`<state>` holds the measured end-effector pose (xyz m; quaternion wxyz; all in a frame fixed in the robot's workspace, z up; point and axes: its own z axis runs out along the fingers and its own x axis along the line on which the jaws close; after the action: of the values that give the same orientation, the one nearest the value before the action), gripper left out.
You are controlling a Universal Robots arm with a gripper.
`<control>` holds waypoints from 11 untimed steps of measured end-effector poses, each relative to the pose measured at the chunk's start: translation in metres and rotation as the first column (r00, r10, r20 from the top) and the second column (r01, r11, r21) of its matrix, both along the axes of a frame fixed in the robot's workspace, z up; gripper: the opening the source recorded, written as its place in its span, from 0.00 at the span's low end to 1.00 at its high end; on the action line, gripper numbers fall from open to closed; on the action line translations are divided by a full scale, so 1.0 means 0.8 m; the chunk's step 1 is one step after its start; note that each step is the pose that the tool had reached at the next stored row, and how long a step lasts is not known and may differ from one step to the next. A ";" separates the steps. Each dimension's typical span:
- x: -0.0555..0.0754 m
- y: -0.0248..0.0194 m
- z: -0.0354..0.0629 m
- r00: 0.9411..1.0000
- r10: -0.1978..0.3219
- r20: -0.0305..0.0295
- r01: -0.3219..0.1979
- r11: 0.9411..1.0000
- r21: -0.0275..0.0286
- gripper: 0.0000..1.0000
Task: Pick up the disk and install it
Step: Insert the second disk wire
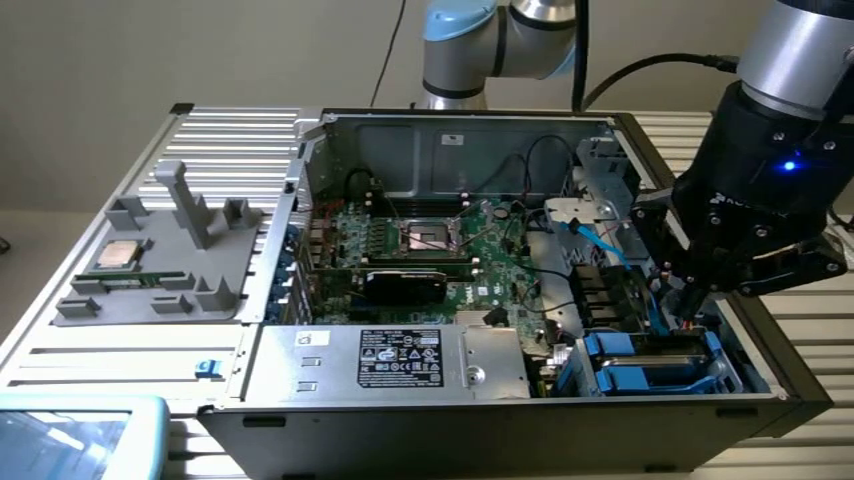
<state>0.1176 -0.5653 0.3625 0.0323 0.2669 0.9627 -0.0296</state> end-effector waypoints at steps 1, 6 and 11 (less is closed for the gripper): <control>0.000 0.0000 -0.001 1.000 0.018 -0.001 -0.018 1.000 0.000 0.11; 0.000 -0.0001 -0.004 0.994 0.105 -0.005 -0.105 0.994 0.000 0.11; 0.000 0.0000 -0.005 0.983 0.181 -0.022 -0.181 0.983 -0.003 0.11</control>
<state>0.1174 -0.5654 0.3582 0.0252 0.1776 0.9833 -0.0317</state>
